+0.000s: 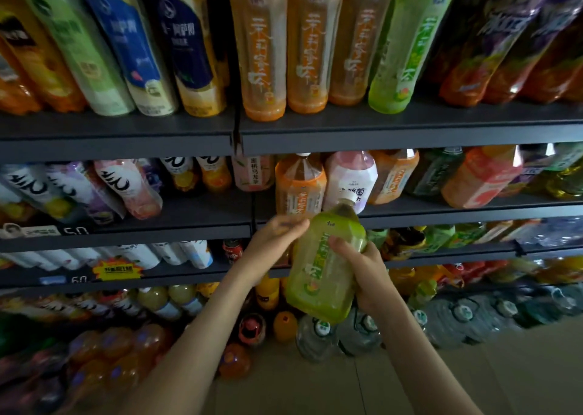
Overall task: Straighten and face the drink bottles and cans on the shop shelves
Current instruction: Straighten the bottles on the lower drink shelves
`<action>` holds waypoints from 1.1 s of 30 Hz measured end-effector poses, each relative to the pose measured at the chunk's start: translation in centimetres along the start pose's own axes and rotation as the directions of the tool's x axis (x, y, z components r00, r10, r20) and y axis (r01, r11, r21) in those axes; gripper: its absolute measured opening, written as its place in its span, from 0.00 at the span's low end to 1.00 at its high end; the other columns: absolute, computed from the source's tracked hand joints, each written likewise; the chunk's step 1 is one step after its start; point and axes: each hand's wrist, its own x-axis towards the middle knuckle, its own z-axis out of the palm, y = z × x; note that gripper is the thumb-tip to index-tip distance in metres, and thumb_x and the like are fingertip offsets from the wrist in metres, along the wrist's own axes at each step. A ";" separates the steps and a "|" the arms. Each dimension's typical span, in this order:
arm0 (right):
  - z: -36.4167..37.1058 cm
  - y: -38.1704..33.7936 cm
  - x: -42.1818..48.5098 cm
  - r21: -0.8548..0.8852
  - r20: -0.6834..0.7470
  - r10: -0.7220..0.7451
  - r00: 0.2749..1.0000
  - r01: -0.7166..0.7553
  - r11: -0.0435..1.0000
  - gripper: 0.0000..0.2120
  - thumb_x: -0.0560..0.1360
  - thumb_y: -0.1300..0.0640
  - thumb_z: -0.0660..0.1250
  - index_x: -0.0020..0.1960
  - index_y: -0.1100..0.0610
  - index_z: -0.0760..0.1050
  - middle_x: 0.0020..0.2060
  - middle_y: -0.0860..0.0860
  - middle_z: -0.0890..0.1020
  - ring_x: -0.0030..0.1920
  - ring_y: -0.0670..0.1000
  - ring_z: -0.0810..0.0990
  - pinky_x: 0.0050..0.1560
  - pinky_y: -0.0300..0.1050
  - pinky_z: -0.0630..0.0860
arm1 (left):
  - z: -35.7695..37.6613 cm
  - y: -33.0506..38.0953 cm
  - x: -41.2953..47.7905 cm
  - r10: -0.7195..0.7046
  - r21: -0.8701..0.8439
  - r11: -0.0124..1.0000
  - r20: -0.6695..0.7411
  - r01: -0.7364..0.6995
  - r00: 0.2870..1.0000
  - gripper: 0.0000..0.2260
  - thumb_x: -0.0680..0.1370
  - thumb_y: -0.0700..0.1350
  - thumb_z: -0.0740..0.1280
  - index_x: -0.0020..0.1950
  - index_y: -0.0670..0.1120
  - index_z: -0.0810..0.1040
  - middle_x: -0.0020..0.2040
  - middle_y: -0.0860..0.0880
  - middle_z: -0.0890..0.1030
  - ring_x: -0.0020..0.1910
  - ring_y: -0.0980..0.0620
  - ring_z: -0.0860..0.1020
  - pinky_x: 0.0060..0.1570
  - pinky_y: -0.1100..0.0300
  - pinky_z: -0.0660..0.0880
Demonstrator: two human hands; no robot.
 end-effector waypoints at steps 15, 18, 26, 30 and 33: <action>-1.8 1.3 5.9 -0.060 -0.213 -0.300 0.930 0.294 0.954 0.27 0.65 0.54 0.78 0.59 0.50 0.68 0.51 0.51 0.79 0.51 0.52 0.81 0.51 0.56 0.80 | 4.9 -0.7 9.0 0.404 0.221 0.912 -0.636 -0.346 0.658 0.48 0.64 0.63 0.74 0.72 0.39 0.57 0.67 0.42 0.67 0.68 0.45 0.67 0.65 0.56 0.67; -1.6 1.7 6.5 -0.103 -0.258 -0.351 0.900 0.336 0.936 0.30 0.64 0.53 0.78 0.61 0.49 0.67 0.53 0.50 0.79 0.52 0.52 0.80 0.52 0.56 0.79 | 6.3 0.0 9.4 0.437 0.306 0.898 -0.688 -0.315 0.579 0.57 0.61 0.74 0.65 0.72 0.33 0.56 0.68 0.36 0.64 0.68 0.39 0.63 0.66 0.51 0.63; -1.9 2.0 6.5 -0.099 -0.284 -0.400 0.871 0.388 0.916 0.30 0.67 0.54 0.77 0.63 0.48 0.65 0.51 0.46 0.78 0.50 0.46 0.79 0.42 0.42 0.76 | 5.7 0.5 10.9 0.342 0.257 0.940 -0.719 -0.226 0.605 0.51 0.61 0.54 0.80 0.73 0.39 0.54 0.68 0.40 0.65 0.68 0.43 0.65 0.67 0.49 0.67; -1.9 1.8 5.8 -0.089 -0.255 -0.416 0.873 0.408 0.909 0.31 0.66 0.54 0.77 0.63 0.49 0.65 0.53 0.48 0.78 0.51 0.48 0.80 0.43 0.44 0.78 | 4.5 -0.5 9.3 0.313 0.184 0.946 -0.731 -0.266 0.607 0.52 0.56 0.52 0.81 0.72 0.43 0.56 0.66 0.45 0.66 0.67 0.47 0.66 0.65 0.50 0.70; -0.9 1.3 5.7 -0.113 -0.194 -0.445 0.874 0.431 0.895 0.33 0.66 0.54 0.77 0.65 0.50 0.64 0.54 0.49 0.77 0.52 0.47 0.80 0.45 0.45 0.79 | 2.5 -1.7 7.1 0.232 0.076 0.959 -0.767 -0.274 0.599 0.50 0.54 0.55 0.80 0.70 0.46 0.58 0.63 0.47 0.70 0.62 0.49 0.72 0.62 0.54 0.73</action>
